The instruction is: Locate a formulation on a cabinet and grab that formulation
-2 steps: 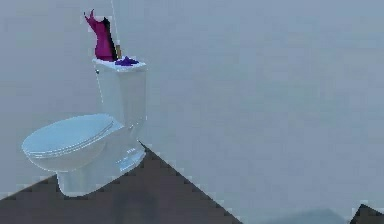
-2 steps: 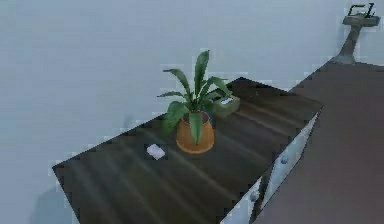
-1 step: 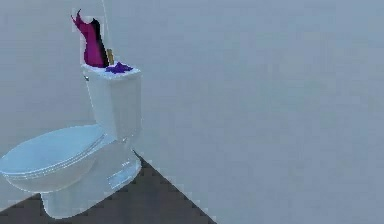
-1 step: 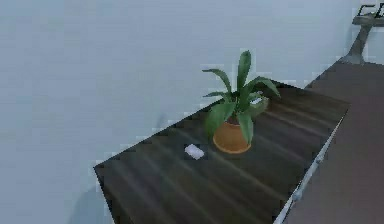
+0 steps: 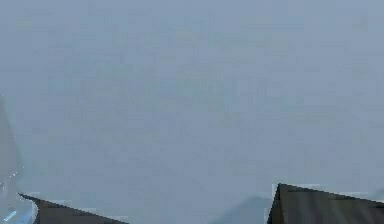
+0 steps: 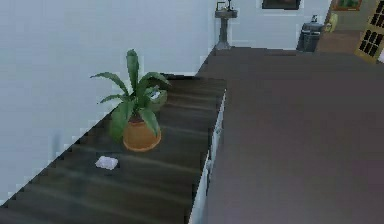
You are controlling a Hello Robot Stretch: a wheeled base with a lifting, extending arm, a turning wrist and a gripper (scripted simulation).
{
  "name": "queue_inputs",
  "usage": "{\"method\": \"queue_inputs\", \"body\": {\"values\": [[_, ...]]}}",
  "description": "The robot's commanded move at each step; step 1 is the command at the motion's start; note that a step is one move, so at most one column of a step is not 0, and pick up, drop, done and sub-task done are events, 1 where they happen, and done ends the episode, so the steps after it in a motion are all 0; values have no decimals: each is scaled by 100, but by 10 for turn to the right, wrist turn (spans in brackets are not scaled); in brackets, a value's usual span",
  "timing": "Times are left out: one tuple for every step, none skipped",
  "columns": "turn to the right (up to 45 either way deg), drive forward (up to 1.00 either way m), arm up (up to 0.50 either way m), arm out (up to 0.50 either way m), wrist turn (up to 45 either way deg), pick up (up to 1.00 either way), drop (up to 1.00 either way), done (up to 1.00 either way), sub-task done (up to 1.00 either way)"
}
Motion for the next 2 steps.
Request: {"method": "queue_inputs", "body": {"values": [[0, 25, 0, 0, 0, 0, 0, 0, 0], [0, 0, 50, 0, 0, 0, 0, 0, 0]]}}
